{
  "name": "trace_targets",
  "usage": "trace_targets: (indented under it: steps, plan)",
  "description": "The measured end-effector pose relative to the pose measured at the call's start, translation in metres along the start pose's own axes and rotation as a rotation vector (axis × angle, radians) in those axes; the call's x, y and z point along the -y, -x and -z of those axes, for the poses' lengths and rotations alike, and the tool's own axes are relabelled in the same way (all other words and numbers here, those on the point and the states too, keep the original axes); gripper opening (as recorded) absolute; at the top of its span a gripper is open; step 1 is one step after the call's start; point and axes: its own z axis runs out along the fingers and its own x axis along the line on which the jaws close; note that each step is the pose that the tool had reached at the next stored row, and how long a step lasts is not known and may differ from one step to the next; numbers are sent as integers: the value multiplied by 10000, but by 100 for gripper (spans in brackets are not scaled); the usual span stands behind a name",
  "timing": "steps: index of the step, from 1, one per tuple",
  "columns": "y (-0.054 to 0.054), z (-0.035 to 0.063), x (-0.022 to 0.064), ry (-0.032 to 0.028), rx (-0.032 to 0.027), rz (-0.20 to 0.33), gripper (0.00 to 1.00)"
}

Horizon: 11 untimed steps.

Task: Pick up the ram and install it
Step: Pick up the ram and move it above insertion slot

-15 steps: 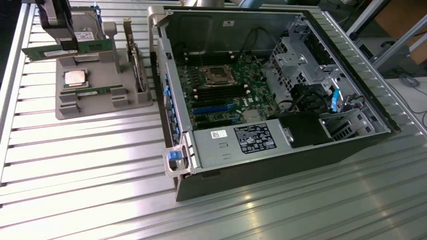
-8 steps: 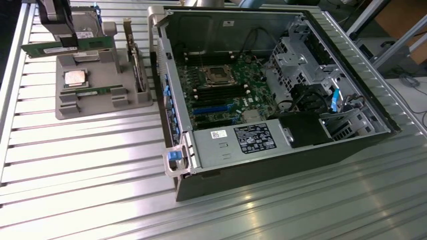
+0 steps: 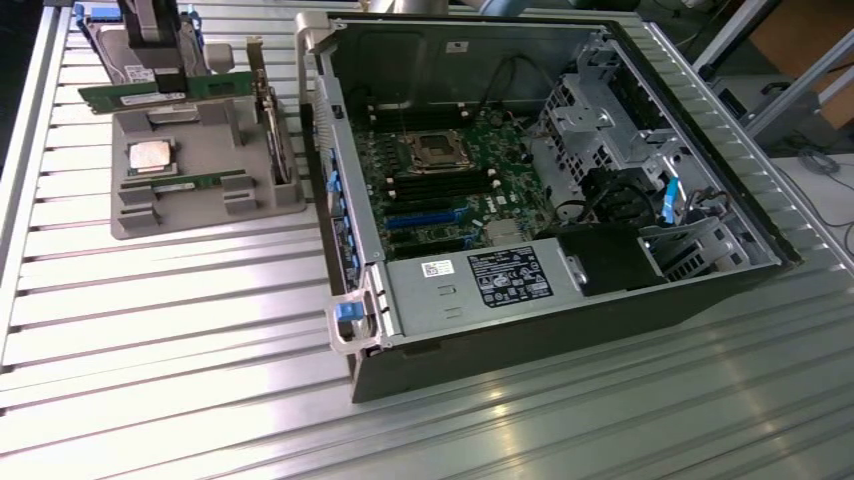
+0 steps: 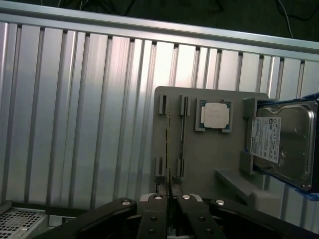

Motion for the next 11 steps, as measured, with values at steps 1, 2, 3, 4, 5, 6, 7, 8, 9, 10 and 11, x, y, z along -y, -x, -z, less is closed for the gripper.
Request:
trace_targets:
  steps: [1, 2, 3, 4, 5, 6, 7, 8, 9, 10, 11]
  plan:
    - [-3, 2, 30, 11, 1, -2, 13]
    - [-8, 4, 69, 24, 3, -3, 13]
    - [-12, 6, 110, 36, 5, -4, 13]
    - [-17, 8, 153, 50, 6, -4, 13]
    - [-24, 12, 212, 71, 8, -5, 13]
    - [-29, 15, 256, 87, 10, -7, 13]
    - [-35, 17, 308, 105, 13, -7, 13]
    - [-40, 19, 350, 119, 16, -7, 13]
    - [-43, 20, 379, 129, 17, -6, 13]
    - [-46, 22, 405, 139, 18, -7, 13]
    - [-49, 24, 430, 149, 19, -7, 13]
